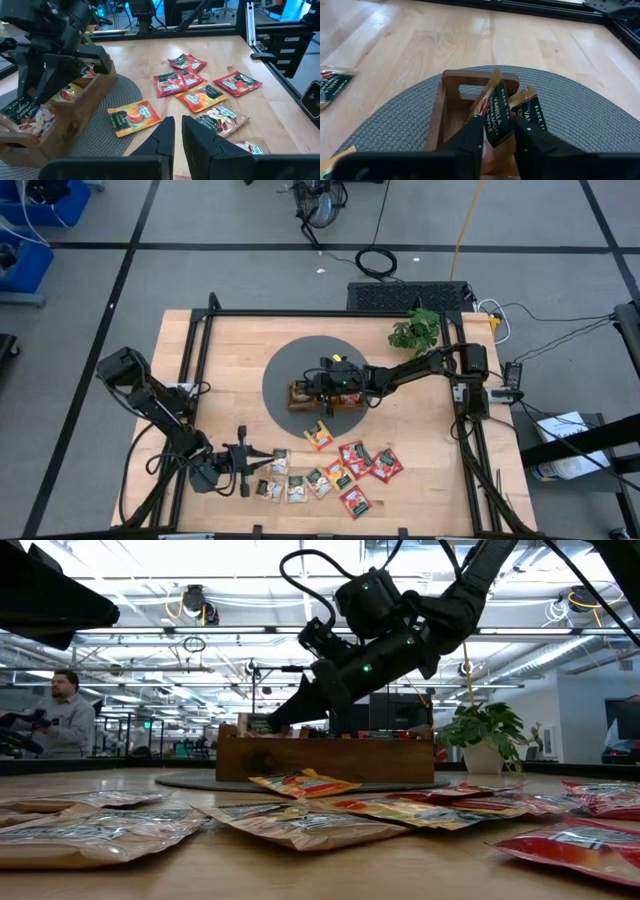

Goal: Pick & Place Tea
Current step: Put the cinnamon tea sachet into the left compartment of the wooden organizer, then put the strawberry tea sachet into the right compartment of the wooden organizer

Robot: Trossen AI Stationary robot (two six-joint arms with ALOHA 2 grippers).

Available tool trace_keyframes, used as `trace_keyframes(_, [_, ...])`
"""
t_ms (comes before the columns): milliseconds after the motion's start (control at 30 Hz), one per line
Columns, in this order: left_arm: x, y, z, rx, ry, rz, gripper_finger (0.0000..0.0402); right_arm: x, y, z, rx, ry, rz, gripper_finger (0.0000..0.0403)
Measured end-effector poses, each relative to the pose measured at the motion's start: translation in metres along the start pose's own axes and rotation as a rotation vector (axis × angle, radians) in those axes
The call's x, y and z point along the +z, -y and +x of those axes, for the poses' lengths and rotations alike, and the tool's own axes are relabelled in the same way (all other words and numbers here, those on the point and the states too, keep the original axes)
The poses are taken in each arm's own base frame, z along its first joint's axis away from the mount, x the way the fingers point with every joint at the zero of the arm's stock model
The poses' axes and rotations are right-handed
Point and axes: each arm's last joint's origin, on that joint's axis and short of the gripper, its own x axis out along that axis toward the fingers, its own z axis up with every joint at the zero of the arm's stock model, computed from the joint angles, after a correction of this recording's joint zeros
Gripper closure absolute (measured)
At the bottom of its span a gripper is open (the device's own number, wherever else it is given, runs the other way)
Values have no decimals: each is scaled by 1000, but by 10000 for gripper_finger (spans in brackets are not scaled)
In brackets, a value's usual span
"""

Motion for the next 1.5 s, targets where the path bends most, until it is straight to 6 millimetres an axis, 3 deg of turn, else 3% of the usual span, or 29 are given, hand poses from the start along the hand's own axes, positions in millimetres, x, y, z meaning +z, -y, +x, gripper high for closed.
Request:
trace_keyframes(367, [1, -3, 4, 13, -1, -67, 360, 4, 0, -2, -7, 19, -7, 228])
trace_keyframes(533, [1, -3, 6, -23, -21, -76, 360, 24, 3, -17, -15, 56, -16, 212])
trace_keyframes(867, [0, -2, 4, -35, -22, -48, 360, 38, 3, -42, 12, -11, -36, 230])
trace_keyframes(1000, [-1, -2, 5, -52, -43, -9, 360, 40, -16, -64, 165, 67, -89, 268])
trace_keyframes(1133, [-5, -1, 7, -67, -56, 5, 360, 19, -45, -95, 252, 99, -161, 327])
trace_keyframes(1267, [-3, 2, 21, -104, -34, -94, 360, -10, -73, -136, 315, 157, -251, 389])
trace_keyframes(1400, [8, 10, 61, -143, -106, -39, 360, -33, -91, -173, 294, 224, -281, 392])
trace_keyframes(1500, [31, 15, 100, -183, -154, 63, 360, -44, -99, -193, 304, 263, -275, 392])
